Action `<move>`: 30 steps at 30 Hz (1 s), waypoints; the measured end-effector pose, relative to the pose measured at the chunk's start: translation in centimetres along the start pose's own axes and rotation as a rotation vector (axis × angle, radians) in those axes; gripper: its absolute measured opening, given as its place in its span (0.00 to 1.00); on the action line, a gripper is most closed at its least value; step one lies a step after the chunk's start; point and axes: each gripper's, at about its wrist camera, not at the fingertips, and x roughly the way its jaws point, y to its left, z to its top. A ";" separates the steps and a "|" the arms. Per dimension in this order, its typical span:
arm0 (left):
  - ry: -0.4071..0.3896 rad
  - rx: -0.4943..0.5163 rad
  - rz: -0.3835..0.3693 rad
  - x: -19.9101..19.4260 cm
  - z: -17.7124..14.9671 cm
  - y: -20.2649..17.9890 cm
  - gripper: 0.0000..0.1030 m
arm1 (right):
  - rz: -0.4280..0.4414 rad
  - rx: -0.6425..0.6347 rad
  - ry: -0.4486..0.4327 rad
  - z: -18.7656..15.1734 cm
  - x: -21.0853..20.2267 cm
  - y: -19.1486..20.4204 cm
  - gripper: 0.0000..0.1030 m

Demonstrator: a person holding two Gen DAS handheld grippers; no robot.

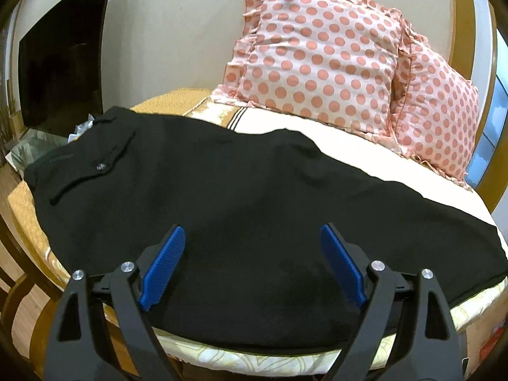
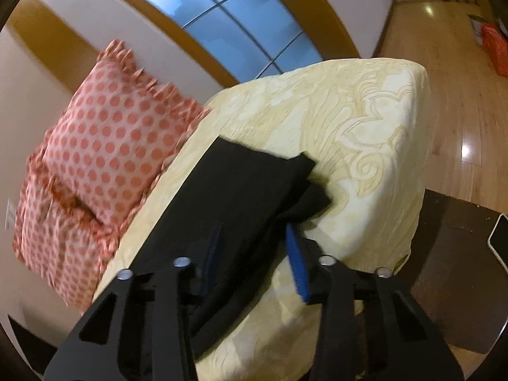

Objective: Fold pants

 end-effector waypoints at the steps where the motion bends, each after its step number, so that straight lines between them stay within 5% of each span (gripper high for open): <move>1: 0.007 -0.006 0.000 0.2 -0.2 0.2 0.85 | -0.004 0.007 -0.010 0.2 0.3 -0.1 0.33; 6: 0.018 0.002 -0.001 0.6 -0.9 0.3 0.86 | -0.053 -0.010 -0.028 0.6 1.1 -0.1 0.12; 11: 0.010 0.042 0.006 0.7 -1.3 -0.2 0.90 | -0.030 -0.023 -0.052 0.4 0.5 0.7 0.07; 19: -0.007 0.060 0.001 0.9 -1.6 -0.5 0.96 | 0.217 -0.264 -0.041 -1.0 -1.5 11.9 0.07; 26: -0.012 0.017 -0.020 0.7 -1.4 -0.2 0.97 | 0.573 -0.517 0.181 -10.1 -0.9 26.0 0.07; 30: -0.011 -0.019 -0.043 0.5 -1.2 0.0 0.97 | 0.693 -0.696 0.413 -20.1 0.5 30.9 0.07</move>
